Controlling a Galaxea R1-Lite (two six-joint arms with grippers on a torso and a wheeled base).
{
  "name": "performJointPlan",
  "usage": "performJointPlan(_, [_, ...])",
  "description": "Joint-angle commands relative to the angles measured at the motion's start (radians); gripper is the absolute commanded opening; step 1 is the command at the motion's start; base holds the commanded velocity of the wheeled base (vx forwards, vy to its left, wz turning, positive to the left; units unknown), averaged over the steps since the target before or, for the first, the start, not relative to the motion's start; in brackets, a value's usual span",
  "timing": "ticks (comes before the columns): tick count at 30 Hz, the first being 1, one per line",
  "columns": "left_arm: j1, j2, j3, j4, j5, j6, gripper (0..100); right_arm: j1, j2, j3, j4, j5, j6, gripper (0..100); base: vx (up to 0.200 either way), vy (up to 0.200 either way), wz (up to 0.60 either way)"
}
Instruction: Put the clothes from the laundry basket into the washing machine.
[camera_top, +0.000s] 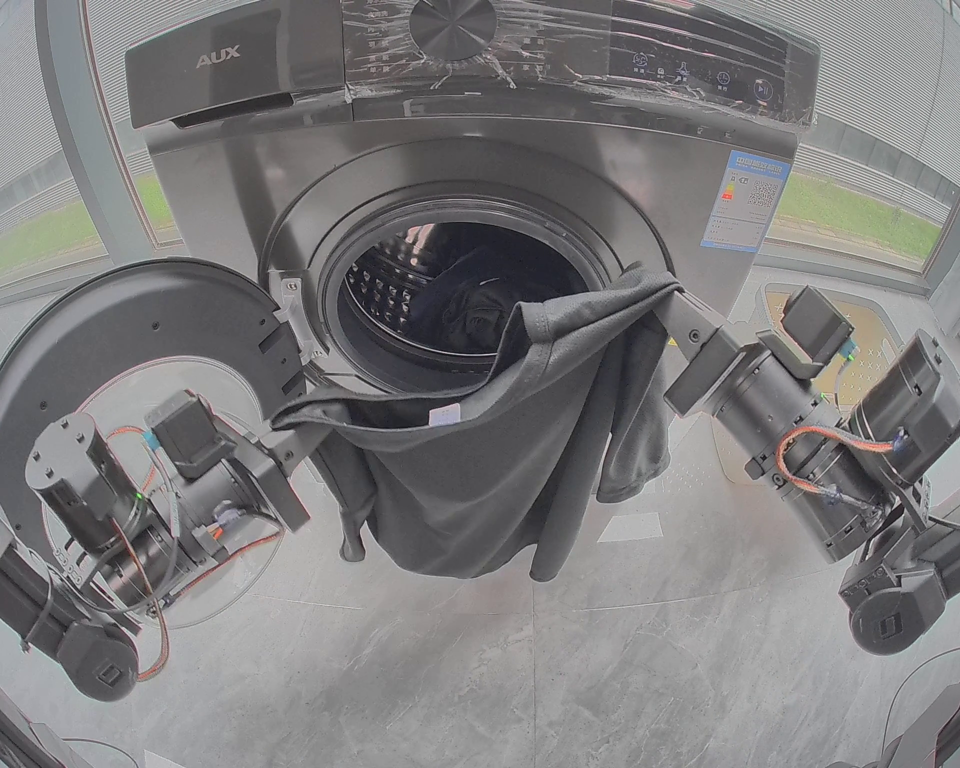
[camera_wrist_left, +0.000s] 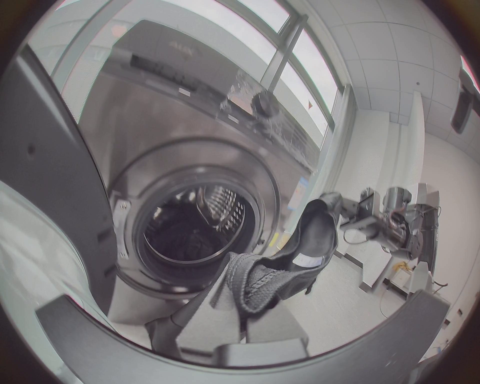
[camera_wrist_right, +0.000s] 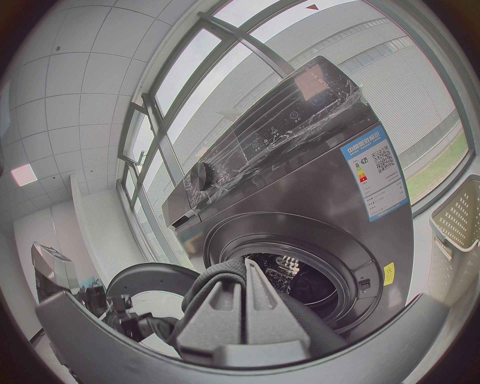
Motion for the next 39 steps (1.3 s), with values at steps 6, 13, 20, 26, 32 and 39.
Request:
performJointPlan(6, [0.080,-0.139,-0.062,-0.002,0.004,-0.023,0,-0.007,-0.014,0.077,-0.006,0.005,0.001,0,0.000,0.000,0.00])
performJointPlan(13, [0.080,-0.196,-0.093,-0.001,0.017,-0.042,0,-0.007,-0.022,0.079,-0.004,-0.001,-0.003,0,0.000,0.000,0.00])
performJointPlan(20, [0.075,-0.194,-0.101,-0.001,0.030,-0.051,0,-0.012,-0.023,0.076,-0.003,-0.003,-0.006,0,0.000,0.000,0.00])
performJointPlan(26, [0.078,-0.188,-0.099,-0.001,0.031,-0.051,0,-0.012,-0.026,0.063,-0.004,-0.003,-0.008,0,0.000,0.000,0.00])
performJointPlan(32, [0.078,-0.188,-0.105,0.001,0.033,-0.054,0,-0.020,-0.028,0.063,-0.004,-0.001,-0.008,0,0.000,0.000,0.00])
performJointPlan(39, [0.077,-0.187,-0.139,0.001,0.083,-0.055,0,-0.033,-0.040,0.063,-0.004,0.003,-0.008,0,0.000,0.000,0.00])
